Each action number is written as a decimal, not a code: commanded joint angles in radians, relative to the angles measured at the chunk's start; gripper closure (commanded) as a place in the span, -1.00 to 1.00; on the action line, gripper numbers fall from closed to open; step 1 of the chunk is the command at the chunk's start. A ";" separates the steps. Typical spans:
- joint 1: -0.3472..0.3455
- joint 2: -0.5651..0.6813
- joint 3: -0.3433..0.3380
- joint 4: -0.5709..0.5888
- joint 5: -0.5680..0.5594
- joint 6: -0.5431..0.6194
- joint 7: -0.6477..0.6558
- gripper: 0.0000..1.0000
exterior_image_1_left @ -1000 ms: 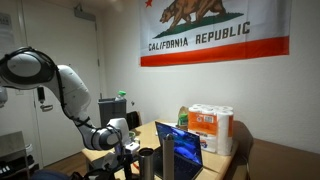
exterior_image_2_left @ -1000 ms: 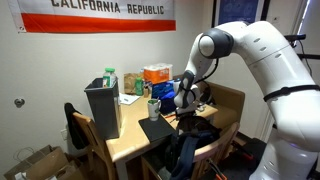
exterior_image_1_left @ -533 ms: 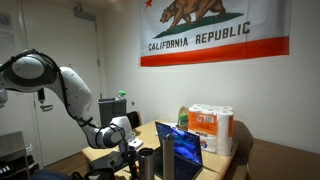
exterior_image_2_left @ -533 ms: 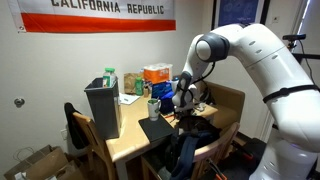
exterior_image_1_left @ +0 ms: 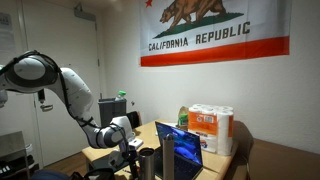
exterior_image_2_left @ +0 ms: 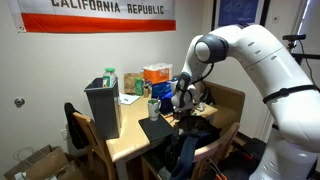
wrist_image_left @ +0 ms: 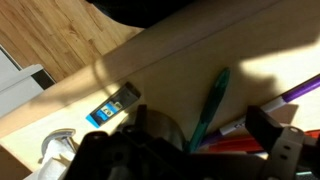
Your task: Put the spoon in the cup, the cup in the bag and close the laptop
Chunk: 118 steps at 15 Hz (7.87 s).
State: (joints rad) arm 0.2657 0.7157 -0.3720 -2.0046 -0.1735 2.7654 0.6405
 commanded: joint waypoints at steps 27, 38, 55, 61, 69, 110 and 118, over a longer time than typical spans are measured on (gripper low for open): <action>-0.002 -0.390 0.139 -0.170 0.003 -0.317 -0.101 0.83; -0.226 -0.626 0.265 0.130 0.045 -1.171 -0.354 0.83; -0.356 -0.185 0.247 0.574 0.065 -1.253 -0.436 0.83; -0.391 -0.149 0.252 0.630 0.101 -1.331 -0.480 0.83; -0.411 -0.129 0.251 0.647 0.139 -1.349 -0.482 0.83; -0.419 0.080 0.249 0.928 0.187 -1.413 -0.452 -1.00; -0.334 -0.069 0.249 0.782 0.138 -1.323 -0.468 -1.00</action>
State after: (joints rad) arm -0.1010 0.7466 -0.1211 -1.0983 -0.0016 1.3815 0.1810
